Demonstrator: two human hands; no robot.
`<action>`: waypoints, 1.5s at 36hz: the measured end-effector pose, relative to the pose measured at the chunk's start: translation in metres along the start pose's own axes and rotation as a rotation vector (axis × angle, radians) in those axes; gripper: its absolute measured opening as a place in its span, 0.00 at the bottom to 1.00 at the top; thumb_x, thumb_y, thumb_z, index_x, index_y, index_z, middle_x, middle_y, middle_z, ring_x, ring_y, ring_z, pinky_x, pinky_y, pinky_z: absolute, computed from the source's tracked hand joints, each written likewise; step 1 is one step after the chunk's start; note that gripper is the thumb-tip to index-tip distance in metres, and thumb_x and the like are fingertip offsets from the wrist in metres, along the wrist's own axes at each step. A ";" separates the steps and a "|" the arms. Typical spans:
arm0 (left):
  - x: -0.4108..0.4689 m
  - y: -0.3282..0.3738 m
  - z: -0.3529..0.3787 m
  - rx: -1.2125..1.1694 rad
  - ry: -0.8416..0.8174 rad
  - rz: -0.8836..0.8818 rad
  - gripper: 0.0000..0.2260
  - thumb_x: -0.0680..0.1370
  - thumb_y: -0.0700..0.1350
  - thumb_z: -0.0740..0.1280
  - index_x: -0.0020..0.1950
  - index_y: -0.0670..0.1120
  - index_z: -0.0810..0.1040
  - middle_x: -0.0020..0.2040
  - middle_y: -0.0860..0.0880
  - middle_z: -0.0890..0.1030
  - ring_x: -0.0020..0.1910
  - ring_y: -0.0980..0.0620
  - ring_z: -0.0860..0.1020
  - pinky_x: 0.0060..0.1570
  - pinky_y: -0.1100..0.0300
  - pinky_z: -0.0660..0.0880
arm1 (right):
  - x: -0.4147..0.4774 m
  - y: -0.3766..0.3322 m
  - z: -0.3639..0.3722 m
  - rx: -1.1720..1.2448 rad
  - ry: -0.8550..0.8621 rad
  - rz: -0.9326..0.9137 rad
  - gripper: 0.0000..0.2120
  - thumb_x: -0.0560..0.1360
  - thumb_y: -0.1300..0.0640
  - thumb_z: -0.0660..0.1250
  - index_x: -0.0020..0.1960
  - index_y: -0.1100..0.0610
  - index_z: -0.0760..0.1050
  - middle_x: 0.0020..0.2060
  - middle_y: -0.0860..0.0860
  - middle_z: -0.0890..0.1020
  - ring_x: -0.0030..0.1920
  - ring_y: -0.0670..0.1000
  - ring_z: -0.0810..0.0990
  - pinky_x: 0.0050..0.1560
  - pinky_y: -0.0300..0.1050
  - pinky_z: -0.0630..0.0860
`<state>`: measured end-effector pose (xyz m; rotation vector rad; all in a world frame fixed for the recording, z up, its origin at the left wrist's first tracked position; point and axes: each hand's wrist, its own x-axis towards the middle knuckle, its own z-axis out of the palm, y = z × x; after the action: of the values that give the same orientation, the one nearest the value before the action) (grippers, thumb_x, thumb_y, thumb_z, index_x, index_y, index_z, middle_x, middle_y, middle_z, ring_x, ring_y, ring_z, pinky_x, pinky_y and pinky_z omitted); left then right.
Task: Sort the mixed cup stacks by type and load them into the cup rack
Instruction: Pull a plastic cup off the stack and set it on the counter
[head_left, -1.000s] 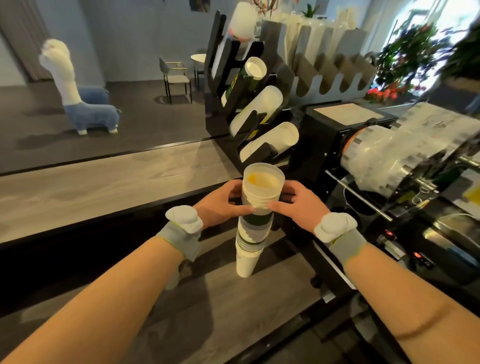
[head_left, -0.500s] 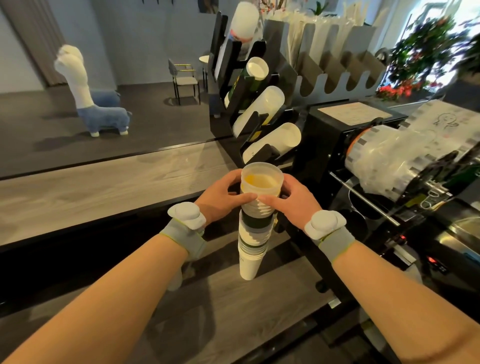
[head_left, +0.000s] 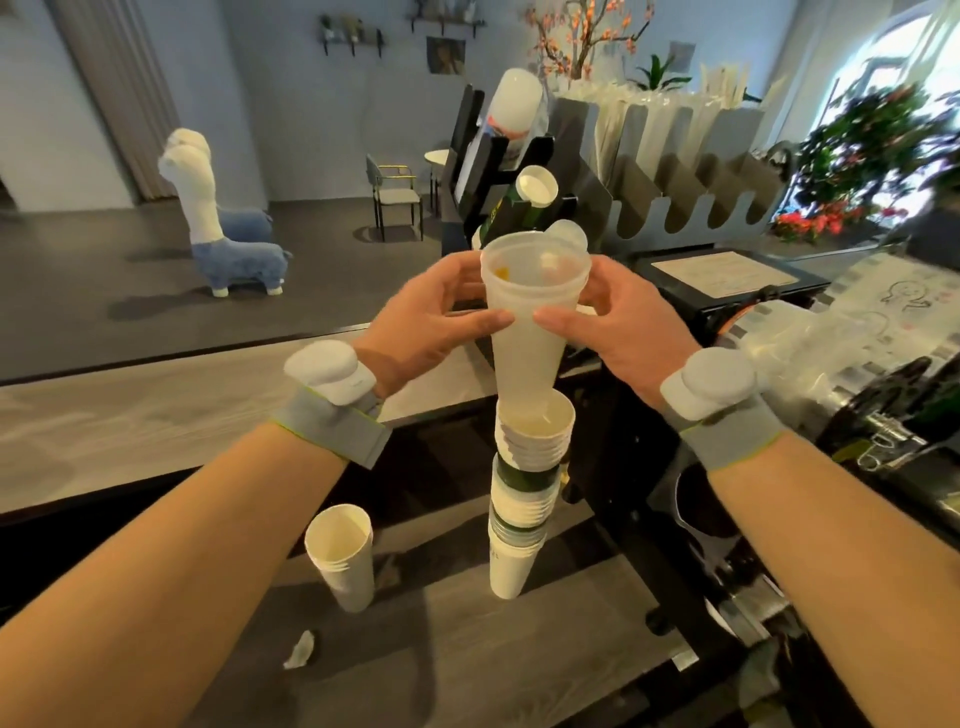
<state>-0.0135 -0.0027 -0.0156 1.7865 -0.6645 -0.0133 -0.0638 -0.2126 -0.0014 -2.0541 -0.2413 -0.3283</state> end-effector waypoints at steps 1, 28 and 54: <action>-0.002 0.007 -0.008 -0.014 0.014 0.016 0.26 0.73 0.48 0.74 0.69 0.52 0.71 0.61 0.57 0.80 0.62 0.59 0.78 0.63 0.58 0.75 | 0.003 -0.009 -0.001 0.000 -0.010 -0.020 0.31 0.69 0.44 0.76 0.69 0.50 0.72 0.61 0.42 0.81 0.62 0.41 0.78 0.67 0.51 0.73; -0.211 -0.110 -0.177 -0.032 0.159 -0.443 0.27 0.71 0.44 0.75 0.68 0.53 0.72 0.65 0.54 0.80 0.65 0.54 0.77 0.68 0.50 0.72 | -0.009 -0.009 0.280 0.208 -0.602 0.096 0.35 0.68 0.53 0.79 0.71 0.49 0.69 0.62 0.44 0.80 0.61 0.43 0.78 0.58 0.40 0.77; -0.336 -0.308 -0.184 0.102 0.229 -0.738 0.36 0.71 0.44 0.77 0.74 0.57 0.64 0.69 0.50 0.76 0.68 0.51 0.74 0.69 0.46 0.71 | -0.078 0.093 0.479 0.003 -0.709 0.323 0.35 0.71 0.64 0.75 0.74 0.52 0.65 0.63 0.49 0.78 0.63 0.49 0.76 0.51 0.30 0.72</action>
<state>-0.1015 0.3597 -0.3366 2.0034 0.1829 -0.2732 -0.0464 0.1604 -0.3254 -2.0947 -0.3253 0.6104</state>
